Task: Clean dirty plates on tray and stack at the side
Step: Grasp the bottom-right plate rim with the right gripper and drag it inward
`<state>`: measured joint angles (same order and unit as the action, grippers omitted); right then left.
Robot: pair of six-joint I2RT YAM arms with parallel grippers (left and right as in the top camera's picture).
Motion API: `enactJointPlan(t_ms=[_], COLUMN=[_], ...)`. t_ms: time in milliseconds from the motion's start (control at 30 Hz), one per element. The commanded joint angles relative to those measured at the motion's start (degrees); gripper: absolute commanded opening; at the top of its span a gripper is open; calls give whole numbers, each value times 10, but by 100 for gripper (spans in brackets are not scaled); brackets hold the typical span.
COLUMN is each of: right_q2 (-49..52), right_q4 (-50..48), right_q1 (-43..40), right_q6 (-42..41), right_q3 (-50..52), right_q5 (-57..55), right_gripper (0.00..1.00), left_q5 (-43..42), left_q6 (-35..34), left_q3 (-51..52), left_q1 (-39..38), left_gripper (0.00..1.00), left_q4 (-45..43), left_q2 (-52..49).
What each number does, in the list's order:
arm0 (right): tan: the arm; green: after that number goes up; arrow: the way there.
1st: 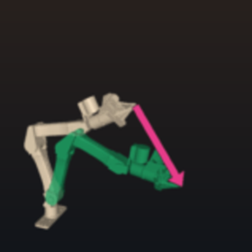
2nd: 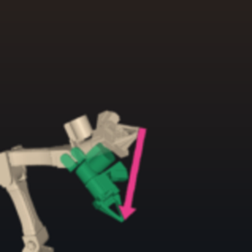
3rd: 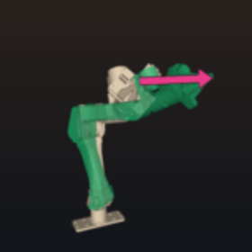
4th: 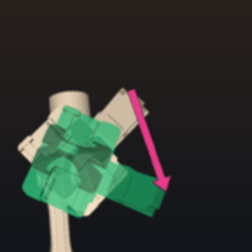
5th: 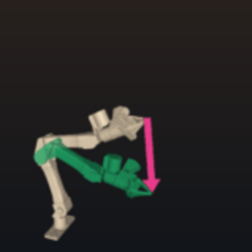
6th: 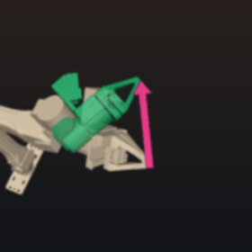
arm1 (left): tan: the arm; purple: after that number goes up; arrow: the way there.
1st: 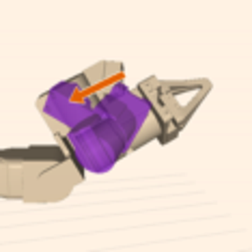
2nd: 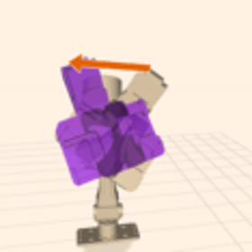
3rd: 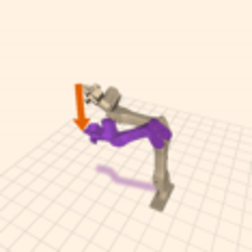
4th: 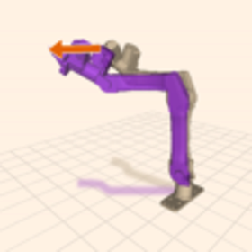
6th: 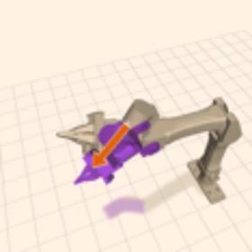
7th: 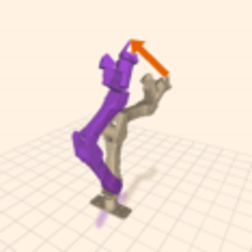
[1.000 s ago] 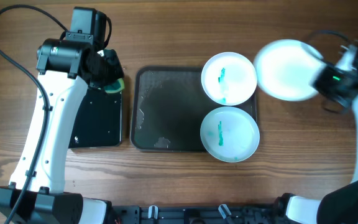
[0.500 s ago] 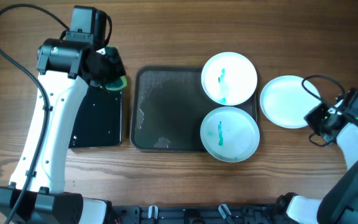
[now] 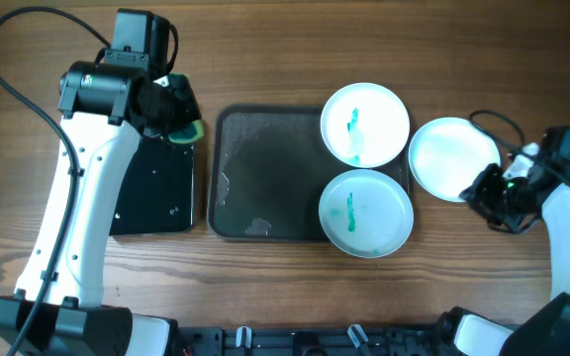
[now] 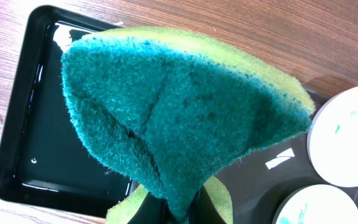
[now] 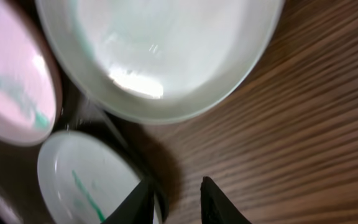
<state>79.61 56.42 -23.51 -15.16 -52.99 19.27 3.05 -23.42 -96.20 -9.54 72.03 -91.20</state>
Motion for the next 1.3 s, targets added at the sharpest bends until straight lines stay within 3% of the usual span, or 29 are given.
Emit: enactJointPlan(t_ms=[0,167,533,1133,1267], right_q2=[3,9,9,9,9], right_q4=[19,-37,-103,-106,-106], right_q1=[57,138,196,203,203], right_q6=[62,37,45,14,14], right_q3=[28,81,118,125,126], right_q5=[37,13,-4,-16,-14], right_gripper=[26,26,19,18,9], left_q5=[-7,-7,-7,-7,-7], left_q6=[5,6,7,7,7], left_q3=[-3,-3,-3,-3,-3], left_q1=[0,0,0,0,0], left_gripper=[4,4,4,4,4], left_q4=[-2,-2,2,2,2], left_q2=[-4,-4,-4,-4,-4])
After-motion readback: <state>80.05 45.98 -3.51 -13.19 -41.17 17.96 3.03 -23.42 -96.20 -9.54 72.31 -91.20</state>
